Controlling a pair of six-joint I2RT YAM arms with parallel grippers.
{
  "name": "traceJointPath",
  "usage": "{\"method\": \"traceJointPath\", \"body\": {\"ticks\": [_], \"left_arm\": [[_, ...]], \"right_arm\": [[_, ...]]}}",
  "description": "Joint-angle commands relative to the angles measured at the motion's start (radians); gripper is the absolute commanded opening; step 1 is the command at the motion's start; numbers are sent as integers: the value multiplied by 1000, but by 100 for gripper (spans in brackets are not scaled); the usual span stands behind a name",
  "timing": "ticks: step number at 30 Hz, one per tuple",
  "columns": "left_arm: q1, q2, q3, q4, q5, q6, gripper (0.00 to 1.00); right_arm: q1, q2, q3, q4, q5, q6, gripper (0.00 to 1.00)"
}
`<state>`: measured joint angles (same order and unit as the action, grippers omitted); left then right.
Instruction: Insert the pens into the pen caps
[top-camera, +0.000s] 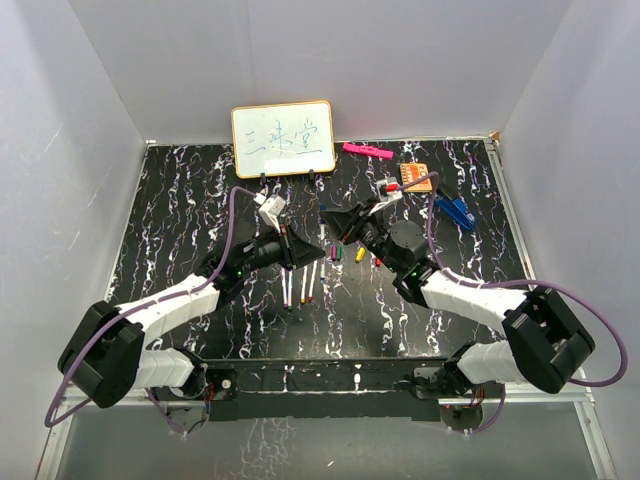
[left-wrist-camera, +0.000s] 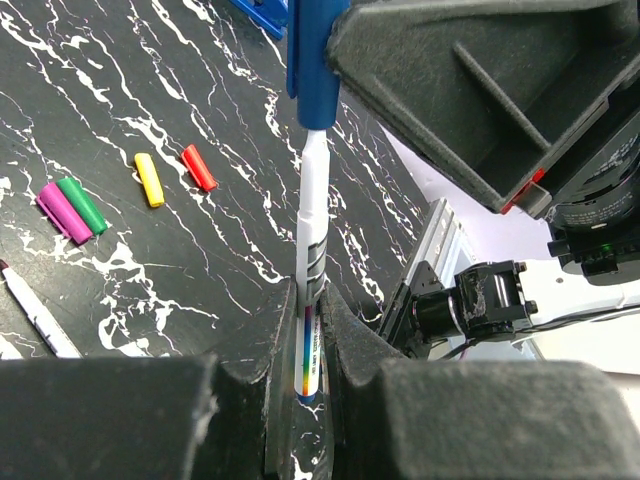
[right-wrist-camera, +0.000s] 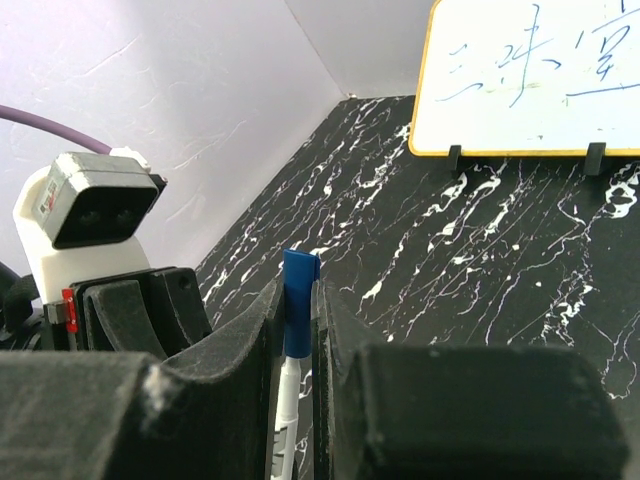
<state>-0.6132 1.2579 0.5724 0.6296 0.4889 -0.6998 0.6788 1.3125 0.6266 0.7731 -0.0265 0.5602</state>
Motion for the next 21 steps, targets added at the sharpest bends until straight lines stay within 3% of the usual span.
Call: {"method": "traceJointPath", "body": {"ticks": [1, 12, 21], "left_arm": [[-7, 5, 29, 50, 6, -2, 0], [-7, -22, 4, 90, -45, -20, 0], [-7, -37, -66, 294, -126, -119, 0]], "right_arm": [[1, -2, -16, 72, -12, 10, 0], [4, 6, -57, 97, -43, 47, 0], [16, 36, -82, 126, -84, 88, 0]]}}
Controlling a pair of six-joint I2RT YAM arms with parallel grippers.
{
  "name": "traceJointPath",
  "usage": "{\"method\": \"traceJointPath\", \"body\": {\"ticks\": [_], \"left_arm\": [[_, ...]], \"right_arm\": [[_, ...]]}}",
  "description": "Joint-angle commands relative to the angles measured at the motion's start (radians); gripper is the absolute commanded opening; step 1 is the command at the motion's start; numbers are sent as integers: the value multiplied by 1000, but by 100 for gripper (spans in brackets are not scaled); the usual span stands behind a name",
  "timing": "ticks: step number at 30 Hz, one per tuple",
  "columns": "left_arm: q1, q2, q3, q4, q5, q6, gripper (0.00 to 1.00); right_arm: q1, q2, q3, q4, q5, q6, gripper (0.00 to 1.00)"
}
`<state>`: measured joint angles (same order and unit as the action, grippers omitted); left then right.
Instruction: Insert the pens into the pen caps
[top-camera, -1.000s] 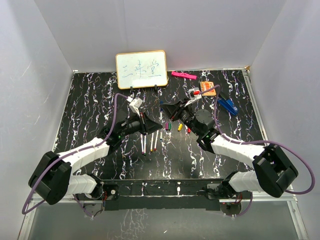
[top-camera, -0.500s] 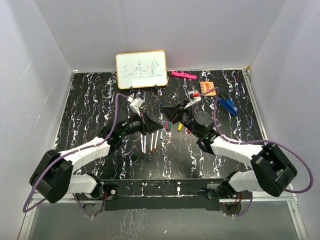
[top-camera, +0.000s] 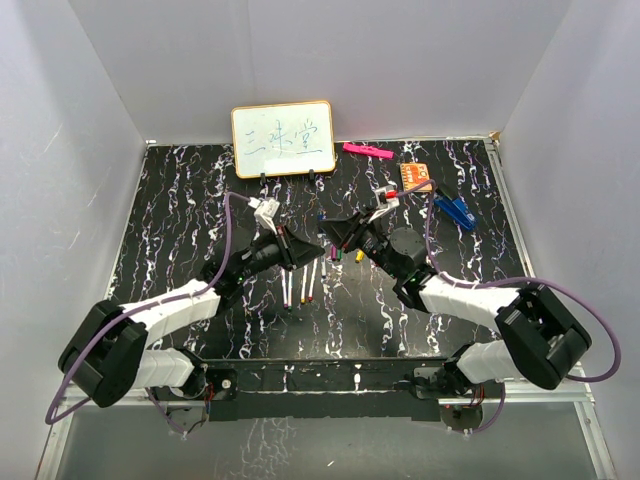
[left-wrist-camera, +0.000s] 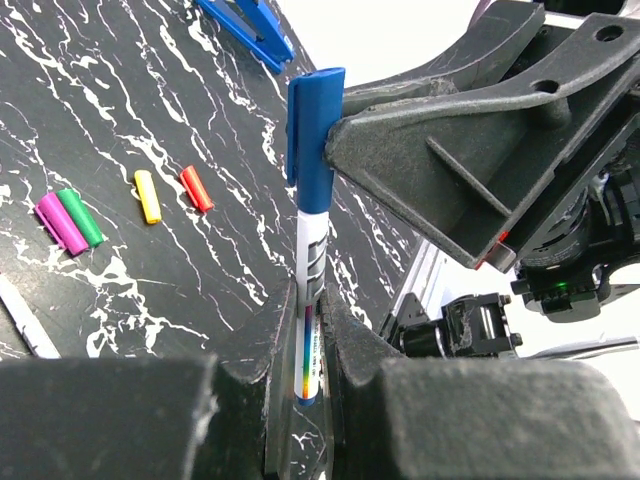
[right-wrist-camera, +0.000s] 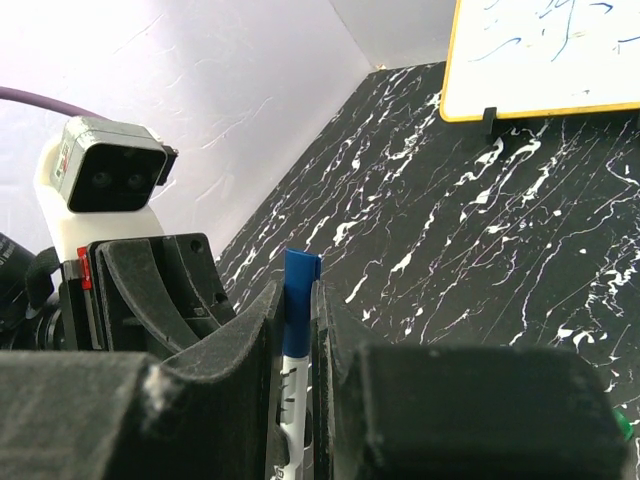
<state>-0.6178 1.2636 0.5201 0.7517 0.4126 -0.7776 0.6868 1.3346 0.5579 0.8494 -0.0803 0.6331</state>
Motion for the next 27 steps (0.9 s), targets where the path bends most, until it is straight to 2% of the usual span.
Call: {"method": "traceJointPath", "body": {"ticks": [1, 12, 20, 27], "left_arm": [[-2, -47, -19, 186, -56, -44, 0], [-1, -147, 6, 133, -181, 65, 0], [0, -153, 32, 129, -232, 115, 0], [2, -183, 40, 120, -292, 162, 0]], "right_arm": [[9, 17, -11, 46, -34, 16, 0], [26, 56, 15, -56, -68, 5, 0], [62, 87, 44, -174, -67, -25, 0], [87, 100, 27, -202, -76, -29, 0]]}}
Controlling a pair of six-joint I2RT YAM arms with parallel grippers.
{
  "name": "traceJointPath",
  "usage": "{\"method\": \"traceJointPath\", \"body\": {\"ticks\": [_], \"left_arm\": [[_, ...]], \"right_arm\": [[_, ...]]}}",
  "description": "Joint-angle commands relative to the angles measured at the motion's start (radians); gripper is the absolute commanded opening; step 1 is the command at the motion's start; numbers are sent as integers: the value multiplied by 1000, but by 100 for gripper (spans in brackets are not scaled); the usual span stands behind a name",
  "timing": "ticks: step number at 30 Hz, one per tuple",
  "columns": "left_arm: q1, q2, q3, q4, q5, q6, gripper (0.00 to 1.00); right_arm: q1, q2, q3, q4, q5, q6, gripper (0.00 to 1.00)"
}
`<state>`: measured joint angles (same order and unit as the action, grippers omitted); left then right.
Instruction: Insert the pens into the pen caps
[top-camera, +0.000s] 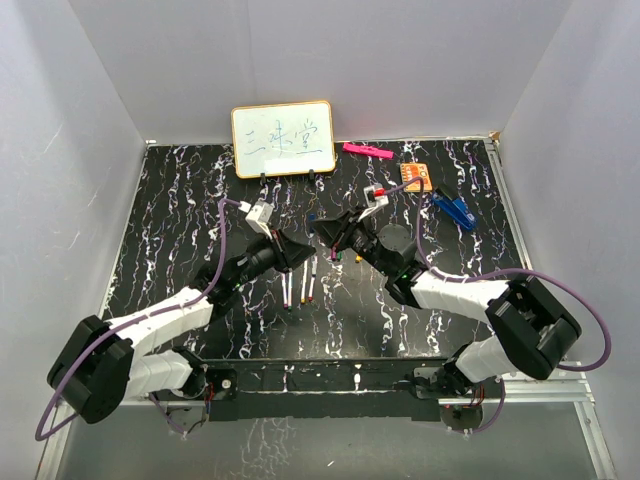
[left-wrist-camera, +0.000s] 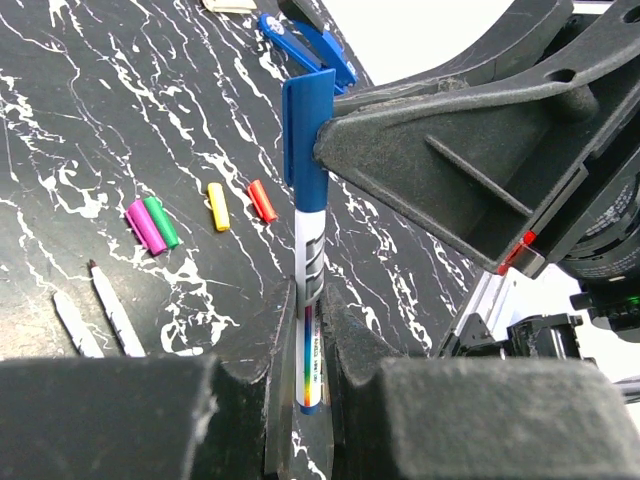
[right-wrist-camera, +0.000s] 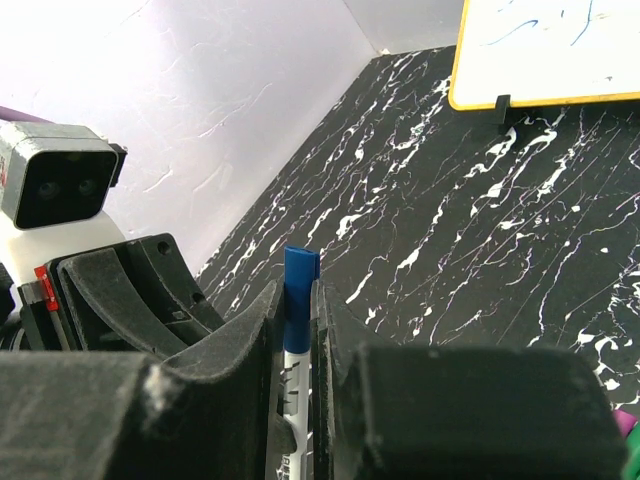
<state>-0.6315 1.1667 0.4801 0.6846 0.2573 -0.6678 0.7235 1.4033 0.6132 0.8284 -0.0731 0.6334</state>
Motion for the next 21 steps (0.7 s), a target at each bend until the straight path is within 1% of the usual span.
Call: {"method": "traceJointPath", "body": {"ticks": [1, 7, 13, 16, 19, 20, 21], "left_arm": [[16, -93, 77, 187, -148, 57, 0], [24, -131, 83, 180, -211, 94, 0], [29, -119, 116, 136, -200, 113, 0], [28, -110, 140, 56, -179, 126, 0], [27, -98, 174, -58, -147, 149, 0], [28, -95, 178, -90, -136, 152, 0], [29, -95, 179, -125, -128, 154, 0]], "right_arm": [[57, 35, -29, -186, -80, -32, 0], [102, 53, -25, -222, -52, -57, 0], [131, 67, -6, -235, -25, -63, 0], [132, 56, 24, -245, 34, -78, 0], [131, 50, 103, -292, 104, -133, 0], [131, 48, 133, -307, 134, -152, 2], [131, 44, 163, -319, 167, -174, 8]]}}
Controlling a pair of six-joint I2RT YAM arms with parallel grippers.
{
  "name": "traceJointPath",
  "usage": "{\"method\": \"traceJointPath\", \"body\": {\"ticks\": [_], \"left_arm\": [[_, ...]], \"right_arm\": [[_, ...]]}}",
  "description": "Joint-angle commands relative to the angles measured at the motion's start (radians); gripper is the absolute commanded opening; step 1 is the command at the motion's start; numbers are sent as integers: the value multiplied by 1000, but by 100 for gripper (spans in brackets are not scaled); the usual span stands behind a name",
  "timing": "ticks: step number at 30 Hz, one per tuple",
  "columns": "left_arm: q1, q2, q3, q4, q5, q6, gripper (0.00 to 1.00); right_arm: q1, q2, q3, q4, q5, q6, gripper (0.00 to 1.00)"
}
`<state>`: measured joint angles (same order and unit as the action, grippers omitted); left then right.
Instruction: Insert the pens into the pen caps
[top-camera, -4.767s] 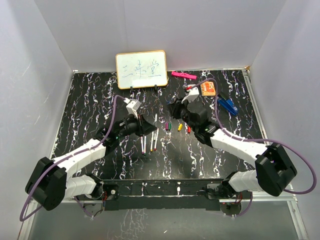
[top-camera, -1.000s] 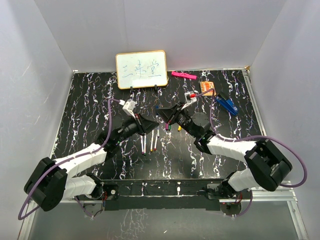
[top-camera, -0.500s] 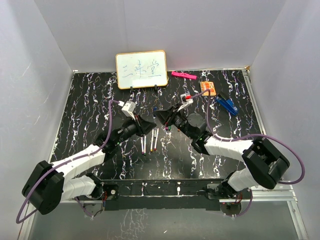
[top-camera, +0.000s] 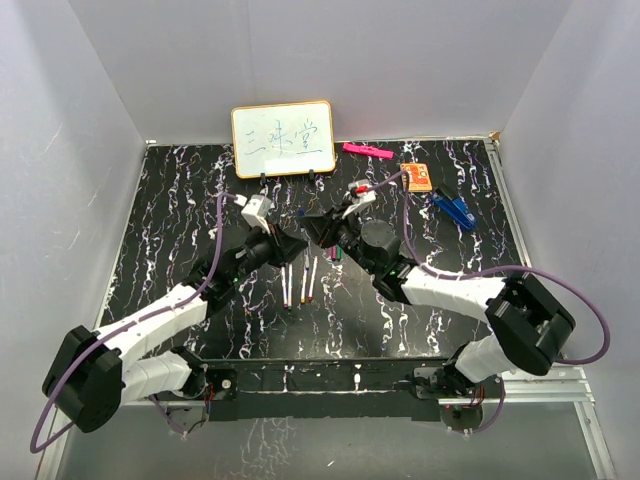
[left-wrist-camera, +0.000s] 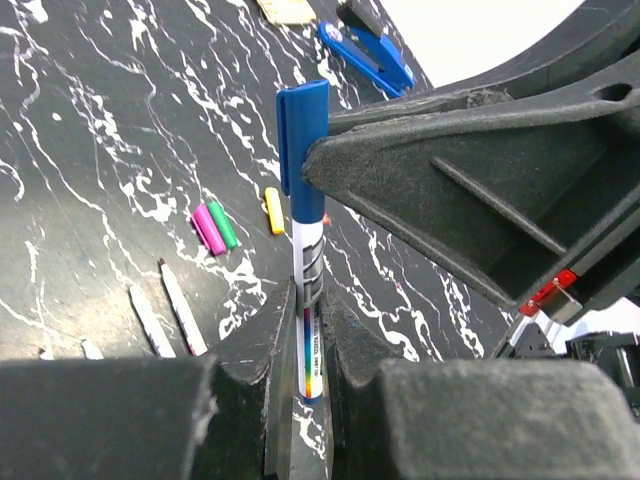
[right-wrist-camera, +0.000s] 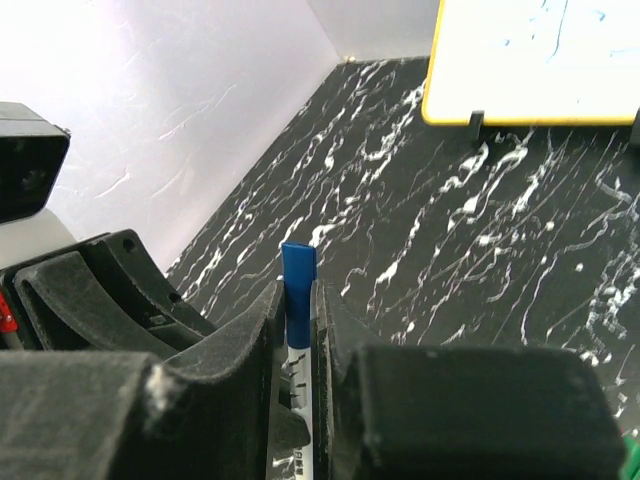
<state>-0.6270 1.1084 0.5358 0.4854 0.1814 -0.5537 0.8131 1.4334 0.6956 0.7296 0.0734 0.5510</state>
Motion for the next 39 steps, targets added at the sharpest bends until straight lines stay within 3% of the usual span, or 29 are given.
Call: {"method": "traceJointPath", "body": {"ticks": [1, 8, 15, 20, 25, 30, 39], "left_arm": [[23, -36, 121, 47, -42, 40, 0], [24, -52, 62, -182, 2, 29, 0], [27, -91, 92, -396, -188, 57, 0], [74, 35, 229, -502, -260, 122, 0], [235, 196, 338, -532, -182, 84, 0], [295, 339, 446, -588, -173, 100, 0], [327, 554, 586, -726, -169, 154, 0]], "right_arm": [[40, 7, 111, -231, 61, -112, 14], [29, -102, 242, -280, 313, -224, 52], [26, -256, 190, -288, 445, -275, 67], [26, -291, 169, -335, 495, -268, 71], [24, -272, 186, -427, 579, -258, 97], [12, -267, 169, -461, 623, -250, 98], [-33, -152, 242, -664, 599, -160, 98]]}}
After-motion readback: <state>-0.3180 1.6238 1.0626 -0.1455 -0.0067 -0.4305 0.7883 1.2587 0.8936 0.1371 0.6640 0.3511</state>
